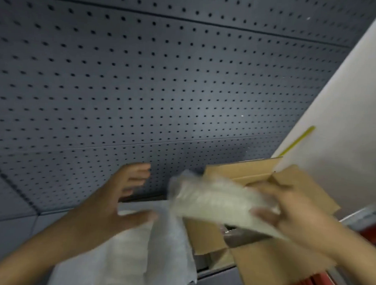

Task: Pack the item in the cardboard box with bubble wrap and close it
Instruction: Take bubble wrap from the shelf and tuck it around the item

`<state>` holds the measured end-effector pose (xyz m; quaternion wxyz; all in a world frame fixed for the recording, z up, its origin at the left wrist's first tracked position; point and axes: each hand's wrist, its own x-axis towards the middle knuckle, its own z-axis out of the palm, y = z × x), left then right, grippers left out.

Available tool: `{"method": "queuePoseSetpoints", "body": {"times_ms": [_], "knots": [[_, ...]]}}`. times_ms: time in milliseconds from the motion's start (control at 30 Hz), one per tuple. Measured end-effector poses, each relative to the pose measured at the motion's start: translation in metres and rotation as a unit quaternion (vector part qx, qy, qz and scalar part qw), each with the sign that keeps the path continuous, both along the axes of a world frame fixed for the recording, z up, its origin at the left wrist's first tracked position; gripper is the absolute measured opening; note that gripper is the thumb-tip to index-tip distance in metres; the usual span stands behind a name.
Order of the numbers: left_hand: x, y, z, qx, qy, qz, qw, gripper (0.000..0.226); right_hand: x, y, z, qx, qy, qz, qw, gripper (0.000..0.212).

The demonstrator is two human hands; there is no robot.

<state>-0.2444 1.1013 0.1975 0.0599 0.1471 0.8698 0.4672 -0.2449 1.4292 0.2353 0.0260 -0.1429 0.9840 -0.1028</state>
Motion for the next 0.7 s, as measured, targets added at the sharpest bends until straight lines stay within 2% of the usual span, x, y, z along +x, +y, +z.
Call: {"method": "queuePoseSetpoints", "body": {"times_ms": [100, 167, 233, 300, 433, 500, 567, 700], "knots": [[-0.02, 0.06, -0.016, -0.064, 0.031, 0.02, 0.997, 0.041, -0.034, 0.072, -0.006, -0.023, 0.003, -0.072, 0.997, 0.034], [-0.03, 0.111, -0.032, -0.106, 0.018, -0.048, 0.993, 0.034, -0.057, 0.098, -0.02, -0.036, -0.004, -0.078, 0.996, 0.032], [-0.044, 0.163, -0.055, -0.156, 0.017, -0.105, 0.982, 0.04, -0.086, 0.118, -0.041, -0.035, -0.015, -0.053, 0.998, 0.033], [-0.061, 0.212, -0.079, -0.222, -0.022, -0.13, 0.966, 0.049, -0.113, 0.127, -0.048, -0.024, -0.011, -0.009, 1.0, 0.038], [-0.095, 0.28, -0.127, -0.34, -0.117, -0.104, 0.927, 0.062, -0.147, 0.131, -0.067, 0.005, -0.077, 0.066, 0.995, 0.036], [-0.104, 0.295, -0.149, -0.357, -0.162, -0.063, 0.918, 0.067, -0.161, 0.136, -0.092, -0.026, -0.089, 0.101, 0.99, 0.034], [-0.107, 0.3, -0.164, -0.372, -0.196, -0.038, 0.907, 0.07, -0.169, 0.141, -0.113, -0.017, -0.094, 0.119, 0.988, 0.033], [-0.098, 0.303, -0.173, -0.394, -0.198, -0.015, 0.897, 0.074, -0.172, 0.139, -0.143, 0.004, -0.042, 0.176, 0.984, 0.033]]}}
